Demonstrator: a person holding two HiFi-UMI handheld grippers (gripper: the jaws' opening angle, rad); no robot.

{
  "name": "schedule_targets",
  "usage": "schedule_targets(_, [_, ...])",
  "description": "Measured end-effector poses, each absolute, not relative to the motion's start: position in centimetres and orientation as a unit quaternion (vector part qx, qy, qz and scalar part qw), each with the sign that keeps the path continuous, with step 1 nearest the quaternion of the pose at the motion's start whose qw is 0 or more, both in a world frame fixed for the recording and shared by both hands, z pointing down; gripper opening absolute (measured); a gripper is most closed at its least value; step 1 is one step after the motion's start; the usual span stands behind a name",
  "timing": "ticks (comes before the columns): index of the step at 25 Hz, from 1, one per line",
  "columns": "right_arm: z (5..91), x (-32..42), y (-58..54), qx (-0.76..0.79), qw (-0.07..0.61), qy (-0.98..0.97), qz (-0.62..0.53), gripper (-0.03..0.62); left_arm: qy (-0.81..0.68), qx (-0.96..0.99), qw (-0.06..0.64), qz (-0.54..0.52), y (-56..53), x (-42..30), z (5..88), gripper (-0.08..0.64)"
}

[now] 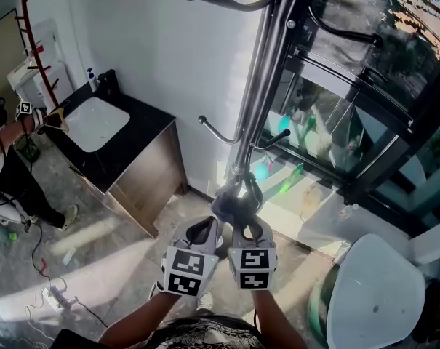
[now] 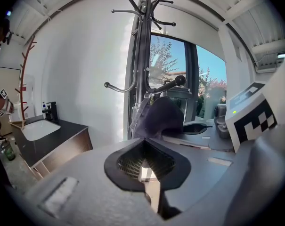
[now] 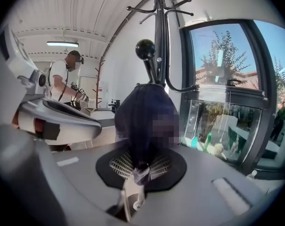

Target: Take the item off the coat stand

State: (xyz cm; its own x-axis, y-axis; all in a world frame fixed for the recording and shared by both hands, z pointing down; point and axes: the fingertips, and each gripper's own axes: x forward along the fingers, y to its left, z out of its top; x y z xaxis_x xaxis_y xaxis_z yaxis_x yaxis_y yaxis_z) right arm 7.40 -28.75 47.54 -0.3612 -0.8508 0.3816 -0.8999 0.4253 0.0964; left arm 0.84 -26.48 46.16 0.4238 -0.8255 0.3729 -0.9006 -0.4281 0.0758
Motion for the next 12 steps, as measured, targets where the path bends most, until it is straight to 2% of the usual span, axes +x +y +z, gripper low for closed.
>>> schedule_targets(12, [44.5,7.3,-27.5,0.565,0.163,-0.808,0.021,0.025,-0.507,0.841,0.135,0.135,-25.1,0.0,45.8,0.002])
